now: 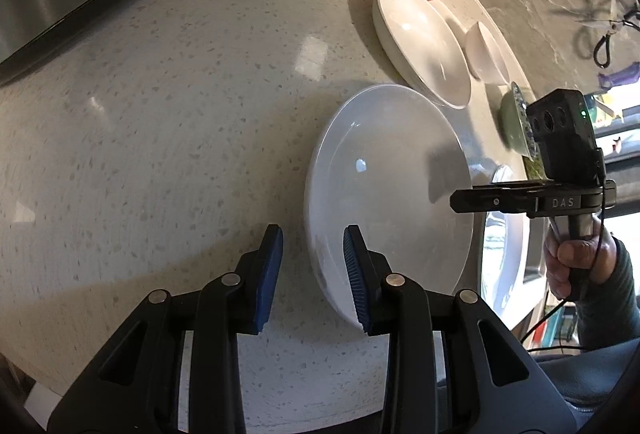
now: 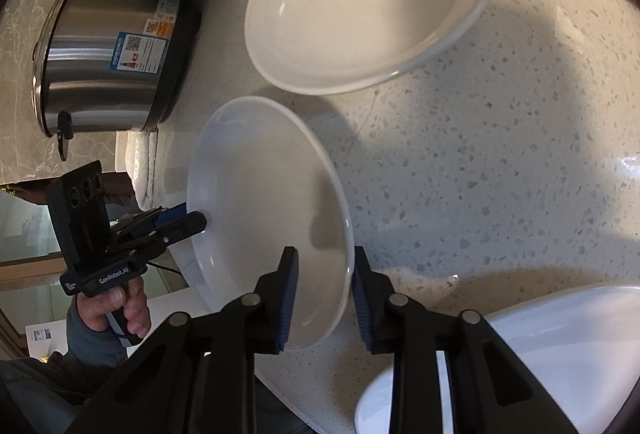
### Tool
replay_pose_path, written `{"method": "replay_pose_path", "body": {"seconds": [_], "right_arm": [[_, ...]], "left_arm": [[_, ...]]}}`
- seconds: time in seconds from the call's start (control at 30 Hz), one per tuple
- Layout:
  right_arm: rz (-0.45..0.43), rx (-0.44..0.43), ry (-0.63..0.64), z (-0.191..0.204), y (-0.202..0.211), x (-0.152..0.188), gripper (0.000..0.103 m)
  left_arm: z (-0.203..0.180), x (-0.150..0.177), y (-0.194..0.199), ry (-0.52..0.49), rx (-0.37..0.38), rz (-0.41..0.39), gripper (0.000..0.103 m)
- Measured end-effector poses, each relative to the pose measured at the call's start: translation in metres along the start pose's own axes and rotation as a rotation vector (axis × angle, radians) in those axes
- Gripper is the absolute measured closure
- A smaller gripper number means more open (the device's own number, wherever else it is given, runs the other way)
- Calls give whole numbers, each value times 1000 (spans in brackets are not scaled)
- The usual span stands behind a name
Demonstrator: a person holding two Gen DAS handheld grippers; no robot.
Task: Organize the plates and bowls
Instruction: 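Lift the white deep plate with both grippers and carry it over the large plate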
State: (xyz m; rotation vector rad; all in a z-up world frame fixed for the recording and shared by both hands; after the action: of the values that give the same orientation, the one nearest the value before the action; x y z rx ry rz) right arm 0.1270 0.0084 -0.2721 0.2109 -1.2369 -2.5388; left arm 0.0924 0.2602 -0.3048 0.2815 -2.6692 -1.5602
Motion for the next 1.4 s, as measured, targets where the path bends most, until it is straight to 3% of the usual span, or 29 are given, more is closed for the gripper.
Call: {"method": "replay_pose_path", "body": {"seconds": [0.1, 0.13, 0.23, 0.53, 0.7, 1.4], "right_arm": [[-8, 15, -13, 1, 0, 0, 75], [-9, 32, -15, 1, -1, 1, 83], [-10, 48, -35, 0, -3, 3, 88], [-39, 88, -80, 3, -4, 4, 90], [-72, 110, -86, 7, -1, 7, 90], [-97, 123, -86, 19, 3, 18, 90]], "left_arm": [[1, -2, -3, -18, -17, 23, 92], [1, -2, -5, -21, -9, 37, 95], [0, -2, -6, -42, -22, 47, 95], [-1, -11, -6, -61, -45, 54, 95], [-7, -10, -3, -133, -104, 37, 94], [-4, 0, 1, -103, -82, 54, 94]]}}
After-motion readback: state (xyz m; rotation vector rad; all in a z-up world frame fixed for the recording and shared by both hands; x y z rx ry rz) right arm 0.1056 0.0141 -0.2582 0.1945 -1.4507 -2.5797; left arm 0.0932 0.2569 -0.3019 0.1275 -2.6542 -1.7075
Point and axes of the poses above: each gripper's, at about its wrist camera, not at the fingertips, and y roughly against the way its jaws point, z to its left, x to its underside, the point moved 4 cm from there along -y, roughly the way its jaws point, and after that the axes turned 6 degrees about y, right-handed, at the moved point
